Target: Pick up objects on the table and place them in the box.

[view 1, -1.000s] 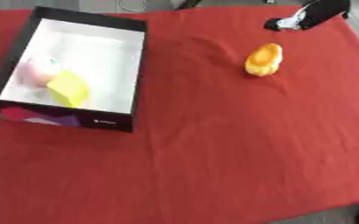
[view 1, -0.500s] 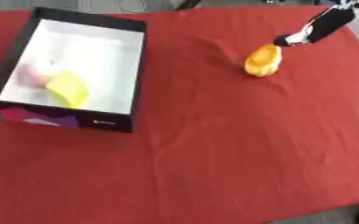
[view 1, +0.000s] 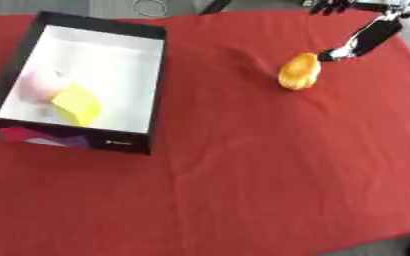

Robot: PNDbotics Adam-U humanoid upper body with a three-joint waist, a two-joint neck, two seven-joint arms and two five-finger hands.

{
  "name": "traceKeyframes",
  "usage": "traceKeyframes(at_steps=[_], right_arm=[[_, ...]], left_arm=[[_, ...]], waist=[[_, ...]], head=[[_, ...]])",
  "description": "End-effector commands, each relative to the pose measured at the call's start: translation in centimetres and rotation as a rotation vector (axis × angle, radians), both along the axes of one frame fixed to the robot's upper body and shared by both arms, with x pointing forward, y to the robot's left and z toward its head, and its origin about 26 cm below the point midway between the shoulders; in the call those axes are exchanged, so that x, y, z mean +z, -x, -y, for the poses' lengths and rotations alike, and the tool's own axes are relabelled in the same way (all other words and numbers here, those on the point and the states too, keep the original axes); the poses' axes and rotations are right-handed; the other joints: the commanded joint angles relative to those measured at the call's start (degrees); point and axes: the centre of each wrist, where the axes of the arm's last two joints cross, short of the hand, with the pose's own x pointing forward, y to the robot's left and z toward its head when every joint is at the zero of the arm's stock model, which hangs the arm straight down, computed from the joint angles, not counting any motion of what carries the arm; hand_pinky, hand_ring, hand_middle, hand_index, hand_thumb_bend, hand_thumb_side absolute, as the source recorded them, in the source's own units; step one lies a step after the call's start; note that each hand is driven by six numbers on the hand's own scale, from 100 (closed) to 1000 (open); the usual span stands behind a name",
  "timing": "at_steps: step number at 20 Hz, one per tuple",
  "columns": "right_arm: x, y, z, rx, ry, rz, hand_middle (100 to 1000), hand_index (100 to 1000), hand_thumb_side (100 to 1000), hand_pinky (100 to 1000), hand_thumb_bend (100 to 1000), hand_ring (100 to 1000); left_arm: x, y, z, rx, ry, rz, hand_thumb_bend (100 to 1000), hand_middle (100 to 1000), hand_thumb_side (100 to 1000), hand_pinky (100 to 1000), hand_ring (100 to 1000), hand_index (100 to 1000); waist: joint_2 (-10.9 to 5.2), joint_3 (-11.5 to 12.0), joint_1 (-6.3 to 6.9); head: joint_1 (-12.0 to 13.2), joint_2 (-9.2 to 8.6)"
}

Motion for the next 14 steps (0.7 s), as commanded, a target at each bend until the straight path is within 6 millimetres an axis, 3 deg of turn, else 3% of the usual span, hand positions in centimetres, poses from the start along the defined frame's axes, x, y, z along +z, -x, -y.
traceKeyframes(at_steps=[1, 14], right_arm=[[1.0, 0.0, 0.6, -0.011, 0.046, 0.01, 874, 887, 361, 884, 475, 877], [-0.9, -1.2, 0.2, 0.019, 0.068, -0.038, 879, 885, 344, 885, 470, 882]], left_arm=[[0.9, 0.2, -0.2, -0.002, -0.023, 0.021, 870, 741, 565, 827, 689, 813], [0.7, 0.1, 0.0, -0.006, -0.013, 0.016, 877, 741, 563, 826, 688, 812]], waist=[[-0.22, 0.0, 0.56], [0.3, 0.3, 0.76]], head=[[-0.3, -0.81], [-0.3, -1.26]])
